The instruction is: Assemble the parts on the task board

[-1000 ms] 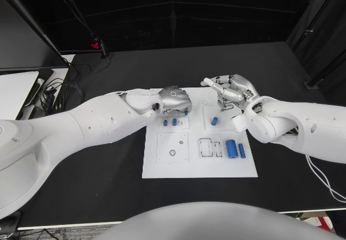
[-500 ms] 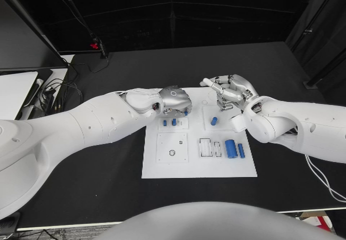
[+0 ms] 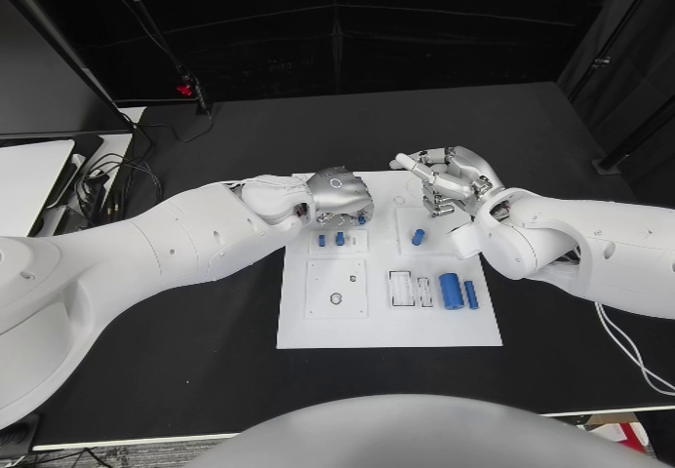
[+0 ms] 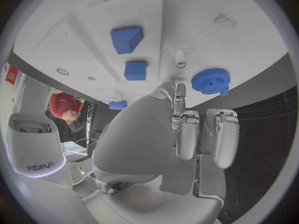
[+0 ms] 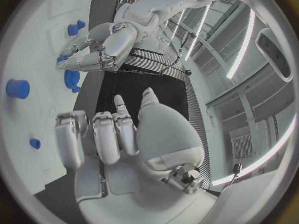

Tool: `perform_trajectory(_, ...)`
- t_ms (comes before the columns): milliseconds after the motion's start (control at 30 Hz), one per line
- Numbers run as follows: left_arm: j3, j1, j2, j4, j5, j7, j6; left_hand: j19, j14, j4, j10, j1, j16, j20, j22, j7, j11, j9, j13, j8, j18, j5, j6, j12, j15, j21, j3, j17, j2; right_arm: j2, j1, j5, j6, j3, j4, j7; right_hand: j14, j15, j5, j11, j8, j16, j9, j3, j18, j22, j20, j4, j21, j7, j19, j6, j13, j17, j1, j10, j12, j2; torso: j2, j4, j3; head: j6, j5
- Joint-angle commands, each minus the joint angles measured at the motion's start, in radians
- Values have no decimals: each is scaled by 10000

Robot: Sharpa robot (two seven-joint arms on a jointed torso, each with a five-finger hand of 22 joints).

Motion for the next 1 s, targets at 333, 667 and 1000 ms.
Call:
perform_trajectory(333, 12, 451, -463, 697, -45, 305, -1491, 1060, 1052, 23, 148, -390, 9, -71, 2634, 134, 20, 135, -25, 15, -66, 55, 241, -221, -75, 32, 96, 2633, 45, -5, 11, 20, 77, 4, -7, -117, 1039, 56, 64, 63, 77, 25, -4, -72, -71, 2635, -12, -14, 33, 198, 1091, -117, 2631, 2634, 133, 1041, 25, 118, -19, 27, 21, 58, 54)
perform_trajectory(667, 12, 640, -1181, 1347, -41, 239, -811, 1060, 1052, 23, 179, -468, 9, -75, 2634, 116, 14, 145, -26, 10, -66, 44, 264, -270, -75, 32, 114, 2633, 44, -26, 9, 18, 75, 4, -13, -177, 1039, 56, 66, 63, 103, 25, -4, -70, -71, 2635, -11, -30, 33, 197, 1091, -123, 2631, 2634, 224, 1041, 25, 114, -23, 36, 21, 77, 148)
perform_trajectory(1000, 10, 656, -1855, 1912, -38, 21, -104, 1060, 1052, 36, 197, -641, 9, -82, 2634, 101, 17, 148, -28, -39, -66, 42, 230, -387, -78, 32, 192, 2633, 110, -43, 8, 18, 80, 4, -11, -172, 1039, 56, 71, 63, 106, 25, -5, -69, -71, 2635, -11, -30, 33, 197, 1091, -126, 2631, 2634, 235, 1041, 25, 116, -19, 19, 9, 84, 212)
